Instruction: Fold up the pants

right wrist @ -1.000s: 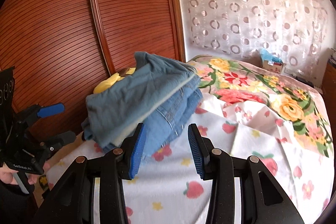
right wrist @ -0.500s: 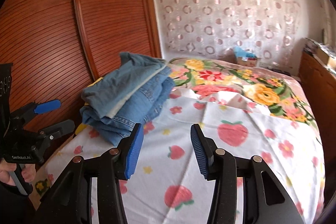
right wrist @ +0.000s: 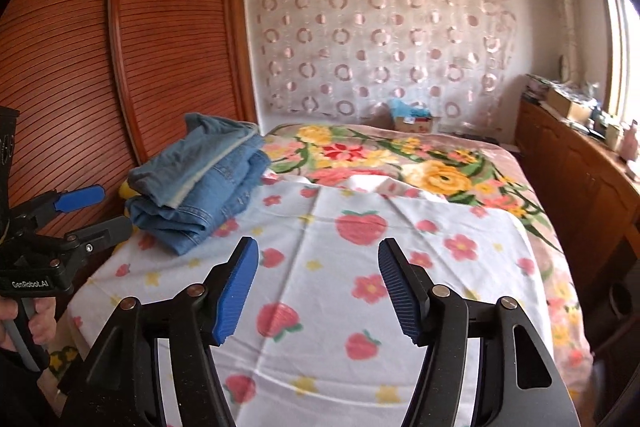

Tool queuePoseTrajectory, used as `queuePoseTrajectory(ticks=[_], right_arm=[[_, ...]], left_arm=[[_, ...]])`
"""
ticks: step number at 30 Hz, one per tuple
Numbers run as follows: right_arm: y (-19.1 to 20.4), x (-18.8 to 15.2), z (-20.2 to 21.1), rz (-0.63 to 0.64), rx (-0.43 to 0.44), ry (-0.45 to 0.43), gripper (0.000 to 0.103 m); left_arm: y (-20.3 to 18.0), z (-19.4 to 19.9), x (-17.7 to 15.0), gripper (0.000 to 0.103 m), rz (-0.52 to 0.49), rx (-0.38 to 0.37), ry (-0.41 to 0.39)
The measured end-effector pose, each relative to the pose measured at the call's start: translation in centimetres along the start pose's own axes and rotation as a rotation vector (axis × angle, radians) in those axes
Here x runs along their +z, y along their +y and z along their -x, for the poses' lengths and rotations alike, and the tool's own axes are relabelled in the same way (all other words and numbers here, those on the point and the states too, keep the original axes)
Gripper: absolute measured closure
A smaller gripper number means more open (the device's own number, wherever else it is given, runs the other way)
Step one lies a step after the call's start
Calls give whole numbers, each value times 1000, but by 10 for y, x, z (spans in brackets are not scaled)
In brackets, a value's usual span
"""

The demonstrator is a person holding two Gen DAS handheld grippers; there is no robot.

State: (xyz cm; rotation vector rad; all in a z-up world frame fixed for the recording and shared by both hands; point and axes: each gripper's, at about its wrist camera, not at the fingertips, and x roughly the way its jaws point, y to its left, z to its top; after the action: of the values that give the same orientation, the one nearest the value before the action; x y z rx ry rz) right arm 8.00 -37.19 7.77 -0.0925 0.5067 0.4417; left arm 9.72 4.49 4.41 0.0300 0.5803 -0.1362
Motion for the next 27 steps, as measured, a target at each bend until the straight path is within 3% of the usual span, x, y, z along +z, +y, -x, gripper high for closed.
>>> queuePoseTrajectory(ticks=[13, 27], right_arm=[[6, -8, 34, -68, -93, -27, 38], [32, -21, 72, -69, -117, -144, 38]], left_arm=[[-47, 10, -9, 10, -33, -12, 12], [-57, 49, 1, 10, -34, 28, -80]])
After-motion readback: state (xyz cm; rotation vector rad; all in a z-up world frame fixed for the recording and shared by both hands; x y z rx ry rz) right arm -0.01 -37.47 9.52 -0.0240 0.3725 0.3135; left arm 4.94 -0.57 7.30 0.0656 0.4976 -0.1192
